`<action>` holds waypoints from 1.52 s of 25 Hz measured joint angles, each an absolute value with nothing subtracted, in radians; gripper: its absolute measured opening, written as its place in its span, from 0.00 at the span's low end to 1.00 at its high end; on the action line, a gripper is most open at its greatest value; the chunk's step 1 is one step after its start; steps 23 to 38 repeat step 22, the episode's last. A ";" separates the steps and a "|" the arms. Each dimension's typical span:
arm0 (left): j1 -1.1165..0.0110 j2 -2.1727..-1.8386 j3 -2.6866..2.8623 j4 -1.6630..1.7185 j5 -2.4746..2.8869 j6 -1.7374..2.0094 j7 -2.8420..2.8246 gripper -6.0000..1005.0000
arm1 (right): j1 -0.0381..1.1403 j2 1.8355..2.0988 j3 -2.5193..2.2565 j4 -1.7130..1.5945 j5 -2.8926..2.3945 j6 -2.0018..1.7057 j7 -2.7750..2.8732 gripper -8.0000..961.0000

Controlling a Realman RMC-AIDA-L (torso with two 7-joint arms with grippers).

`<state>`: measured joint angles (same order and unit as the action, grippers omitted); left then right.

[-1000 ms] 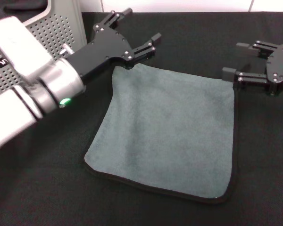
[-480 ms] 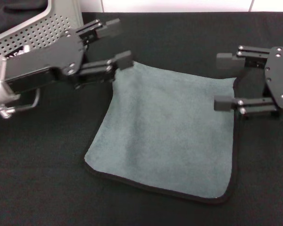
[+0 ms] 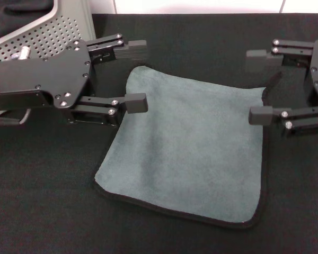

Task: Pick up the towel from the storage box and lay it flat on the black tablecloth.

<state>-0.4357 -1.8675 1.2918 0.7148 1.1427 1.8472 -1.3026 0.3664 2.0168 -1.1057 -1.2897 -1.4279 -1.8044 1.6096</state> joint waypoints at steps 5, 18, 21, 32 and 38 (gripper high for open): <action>-0.444 -1.874 1.285 0.715 1.161 1.847 -1.298 0.88 | 0.388 2.017 -1.101 -1.249 -1.424 -1.793 1.590 0.83; -0.437 -1.891 1.283 0.729 1.206 1.849 -1.298 0.88 | 0.420 2.019 -1.103 -1.207 -1.423 -1.791 1.584 0.83; -0.432 -1.891 1.281 0.730 1.204 1.849 -1.298 0.88 | 0.417 2.020 -1.107 -1.207 -1.423 -1.791 1.584 0.83; -0.430 -1.893 1.272 0.730 1.203 1.849 -1.299 0.88 | 0.417 2.020 -1.107 -1.205 -1.423 -1.791 1.590 0.83; -0.430 -1.893 1.272 0.730 1.203 1.849 -1.299 0.88 | 0.417 2.020 -1.107 -1.205 -1.423 -1.791 1.590 0.83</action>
